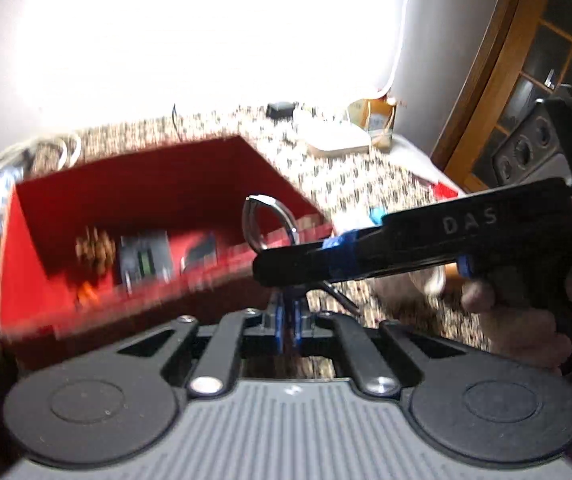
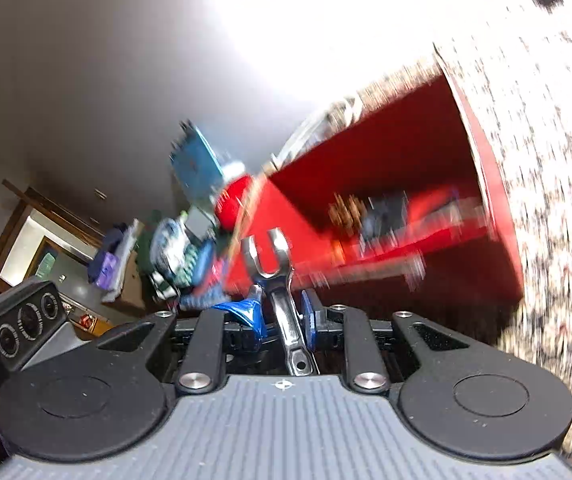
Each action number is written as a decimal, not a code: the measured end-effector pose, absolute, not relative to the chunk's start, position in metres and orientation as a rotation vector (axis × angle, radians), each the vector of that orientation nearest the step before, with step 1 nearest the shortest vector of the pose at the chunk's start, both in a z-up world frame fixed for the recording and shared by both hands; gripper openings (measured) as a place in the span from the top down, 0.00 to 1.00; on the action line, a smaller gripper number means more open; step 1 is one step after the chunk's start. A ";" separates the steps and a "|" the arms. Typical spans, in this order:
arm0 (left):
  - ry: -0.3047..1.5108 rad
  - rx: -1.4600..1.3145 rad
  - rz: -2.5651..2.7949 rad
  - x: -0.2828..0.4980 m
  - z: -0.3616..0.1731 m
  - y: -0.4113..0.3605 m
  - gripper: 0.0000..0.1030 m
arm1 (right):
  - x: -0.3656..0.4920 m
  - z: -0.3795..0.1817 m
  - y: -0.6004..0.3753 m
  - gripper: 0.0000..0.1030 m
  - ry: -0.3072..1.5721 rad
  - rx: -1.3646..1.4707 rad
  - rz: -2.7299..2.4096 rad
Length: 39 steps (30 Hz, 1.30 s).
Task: Organize rigid objects
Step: 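Carry the scissors over the box rim and open the right gripper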
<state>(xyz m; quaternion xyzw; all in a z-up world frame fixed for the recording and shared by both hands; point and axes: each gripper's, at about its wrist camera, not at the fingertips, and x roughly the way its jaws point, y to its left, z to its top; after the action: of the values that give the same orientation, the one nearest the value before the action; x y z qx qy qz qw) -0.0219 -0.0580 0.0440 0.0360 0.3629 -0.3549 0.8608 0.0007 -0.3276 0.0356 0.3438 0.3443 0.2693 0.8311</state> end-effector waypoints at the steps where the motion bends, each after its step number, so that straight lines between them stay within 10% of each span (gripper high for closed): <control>1: 0.759 0.074 -0.743 -0.015 0.048 -0.062 0.99 | 0.006 0.041 -0.327 0.98 0.717 0.711 0.566; 39: 0.941 0.197 -0.307 0.123 0.010 -0.083 0.98 | 0.125 0.019 -0.324 0.91 0.728 0.644 0.319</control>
<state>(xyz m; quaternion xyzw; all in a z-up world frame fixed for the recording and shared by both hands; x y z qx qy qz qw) 0.1229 -0.0829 0.0104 0.0943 0.4510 -0.1472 0.8753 0.1246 -0.3235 0.0186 0.3082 0.3483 0.1527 0.8720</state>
